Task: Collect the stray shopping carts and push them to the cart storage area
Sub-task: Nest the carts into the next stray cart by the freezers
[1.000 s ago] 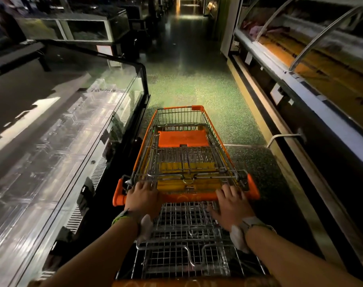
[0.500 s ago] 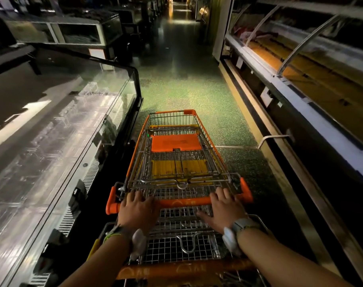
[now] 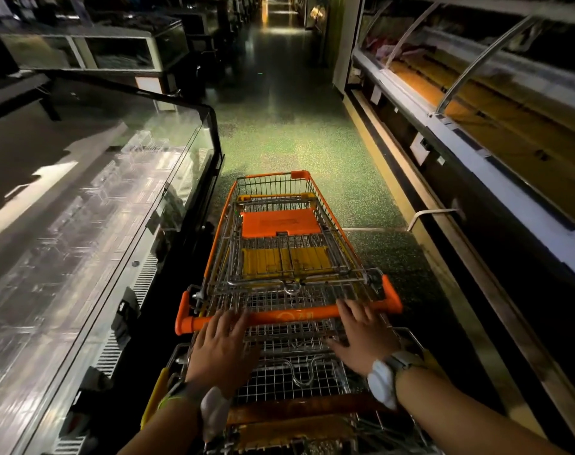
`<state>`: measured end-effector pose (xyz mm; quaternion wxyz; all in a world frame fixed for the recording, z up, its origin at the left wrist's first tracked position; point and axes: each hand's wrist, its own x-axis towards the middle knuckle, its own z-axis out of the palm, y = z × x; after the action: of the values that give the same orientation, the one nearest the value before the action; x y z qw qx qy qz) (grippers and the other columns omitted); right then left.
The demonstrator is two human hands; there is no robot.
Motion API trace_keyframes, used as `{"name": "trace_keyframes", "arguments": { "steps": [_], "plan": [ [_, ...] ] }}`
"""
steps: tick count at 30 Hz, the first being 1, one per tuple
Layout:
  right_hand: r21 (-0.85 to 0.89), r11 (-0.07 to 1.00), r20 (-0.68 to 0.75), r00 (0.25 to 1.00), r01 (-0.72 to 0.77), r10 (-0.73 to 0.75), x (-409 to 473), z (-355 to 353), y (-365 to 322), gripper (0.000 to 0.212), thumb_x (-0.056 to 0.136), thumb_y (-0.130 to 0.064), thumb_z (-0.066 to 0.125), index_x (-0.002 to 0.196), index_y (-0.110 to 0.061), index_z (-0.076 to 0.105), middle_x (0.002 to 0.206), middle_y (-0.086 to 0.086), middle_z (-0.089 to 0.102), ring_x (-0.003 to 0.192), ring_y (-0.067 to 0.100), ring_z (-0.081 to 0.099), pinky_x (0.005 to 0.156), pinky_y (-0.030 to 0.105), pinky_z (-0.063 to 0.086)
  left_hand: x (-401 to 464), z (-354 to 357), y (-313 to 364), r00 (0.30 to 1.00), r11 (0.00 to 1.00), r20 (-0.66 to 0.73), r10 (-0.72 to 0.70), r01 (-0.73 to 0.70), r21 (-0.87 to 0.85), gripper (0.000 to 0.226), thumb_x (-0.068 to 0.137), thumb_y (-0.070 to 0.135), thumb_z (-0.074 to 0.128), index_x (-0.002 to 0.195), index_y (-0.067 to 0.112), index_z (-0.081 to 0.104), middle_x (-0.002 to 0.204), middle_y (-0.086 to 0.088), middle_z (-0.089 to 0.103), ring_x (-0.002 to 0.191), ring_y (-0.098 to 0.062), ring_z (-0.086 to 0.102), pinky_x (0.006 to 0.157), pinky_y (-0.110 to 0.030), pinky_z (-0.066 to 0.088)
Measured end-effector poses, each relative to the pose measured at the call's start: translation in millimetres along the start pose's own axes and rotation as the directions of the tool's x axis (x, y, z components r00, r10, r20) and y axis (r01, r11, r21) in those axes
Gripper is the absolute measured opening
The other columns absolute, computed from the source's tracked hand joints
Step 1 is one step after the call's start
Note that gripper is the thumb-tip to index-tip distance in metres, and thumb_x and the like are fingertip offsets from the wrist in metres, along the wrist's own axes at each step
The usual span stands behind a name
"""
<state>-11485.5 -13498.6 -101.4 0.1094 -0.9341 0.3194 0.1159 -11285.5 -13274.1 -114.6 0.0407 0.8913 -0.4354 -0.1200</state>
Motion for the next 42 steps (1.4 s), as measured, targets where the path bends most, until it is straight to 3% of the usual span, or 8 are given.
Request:
{"name": "trace_keyframes", "arguments": {
  "steps": [2, 5, 10, 15, 19, 27, 35, 42],
  "plan": [
    [0.067, 0.998, 0.007, 1.000, 0.008, -0.009, -8, 3, 2, 0.089, 0.098, -0.064, 0.041, 0.161, -0.025, -0.008, 0.167, -0.007, -0.017, 0.154, 0.023, -0.013, 0.122, 0.044, 0.019, -19, 5, 1, 1.000, 0.999, 0.004, -0.028, 0.029, -0.036, 0.098, 0.074, 0.084, 0.002, 0.161, 0.040, 0.008, 0.171, -0.001, 0.003, 0.157, -0.026, -0.002, 0.123, -0.050, 0.007],
    [0.160, 0.987, -0.033, 0.999, 0.027, -0.022, -22, 15, 4, 0.079, 0.099, -0.063, 0.041, 0.161, -0.031, 0.005, 0.166, -0.013, -0.018, 0.155, 0.021, -0.005, 0.117, 0.037, 0.035, -51, 3, 7, 0.992, 0.990, 0.002, -0.125, 0.125, -0.062, 0.079, 0.090, 0.081, 0.015, 0.159, 0.047, 0.002, 0.171, 0.004, -0.001, 0.157, -0.022, 0.000, 0.124, -0.045, 0.010],
    [0.267, 0.963, -0.083, 0.996, 0.017, 0.006, -44, 36, 6, 0.062, 0.097, -0.064, 0.040, 0.153, -0.037, 0.032, 0.161, -0.015, 0.012, 0.142, 0.016, 0.034, 0.106, 0.032, 0.043, -75, 4, 3, 0.988, 0.990, -0.064, -0.141, 0.141, 0.001, 0.076, 0.085, 0.072, 0.007, 0.144, 0.047, 0.048, 0.158, 0.009, 0.041, 0.147, -0.018, 0.036, 0.118, -0.046, 0.032],
    [0.239, 0.970, -0.165, 0.986, 0.053, -0.013, -64, 52, 6, 0.065, 0.091, -0.074, 0.024, 0.134, -0.035, 0.054, 0.139, -0.017, 0.040, 0.120, 0.012, 0.050, 0.097, 0.033, 0.046, -77, 6, 0, 0.991, 0.995, -0.085, -0.099, 0.098, -0.024, 0.064, 0.089, 0.067, 0.016, 0.135, 0.043, 0.054, 0.141, 0.014, 0.053, 0.130, -0.012, 0.051, 0.101, -0.035, 0.046],
    [0.161, 0.984, -0.204, 0.978, 0.081, -0.047, -74, 56, 8, 0.075, 0.091, -0.077, 0.008, 0.126, -0.033, 0.057, 0.135, -0.016, 0.045, 0.113, 0.011, 0.053, 0.091, 0.037, 0.046, -85, 16, -1, 0.981, 0.996, -0.173, -0.087, 0.084, -0.022, 0.055, 0.091, 0.062, 0.021, 0.115, 0.039, 0.065, 0.126, 0.011, 0.061, 0.107, -0.011, 0.063, 0.081, -0.031, 0.052],
    [0.060, 0.996, -0.384, 0.922, 0.069, -0.041, -74, 65, 5, 0.043, 0.099, -0.056, 0.024, 0.115, -0.038, 0.060, 0.118, -0.017, 0.053, 0.101, 0.012, 0.056, 0.081, 0.034, 0.048, -85, 29, 0, 0.920, 0.999, -0.392, -0.012, 0.028, 0.035, 0.035, 0.090, 0.049, 0.040, 0.070, 0.030, 0.063, 0.099, 0.011, 0.072, 0.062, -0.015, 0.065, 0.058, -0.026, 0.040],
    [0.028, 0.998, -0.512, 0.858, 0.060, -0.038, -73, 70, 4, 0.043, 0.101, -0.054, 0.025, 0.103, -0.037, 0.065, 0.107, -0.019, 0.057, 0.084, 0.007, 0.058, 0.062, 0.025, 0.045, -79, 35, -2, 0.885, 1.000, -0.465, 0.009, 0.003, 0.024, 0.038, 0.090, 0.052, 0.036, 0.072, 0.032, 0.064, 0.116, 0.015, 0.073, 0.067, -0.015, 0.070, 0.070, -0.031, 0.050],
    [0.015, 0.998, -0.521, 0.853, 0.056, -0.039, -66, 66, 4, 0.050, 0.100, -0.055, 0.021, 0.105, -0.036, 0.066, 0.108, -0.019, 0.059, 0.081, 0.006, 0.059, 0.059, 0.022, 0.040, -69, 38, -5, 0.844, 0.999, -0.534, 0.045, -0.027, 0.042, 0.041, 0.091, 0.049, 0.037, 0.068, 0.028, 0.063, 0.104, 0.014, 0.074, 0.059, -0.016, 0.067, 0.059, -0.027, 0.048]
  ]
}}
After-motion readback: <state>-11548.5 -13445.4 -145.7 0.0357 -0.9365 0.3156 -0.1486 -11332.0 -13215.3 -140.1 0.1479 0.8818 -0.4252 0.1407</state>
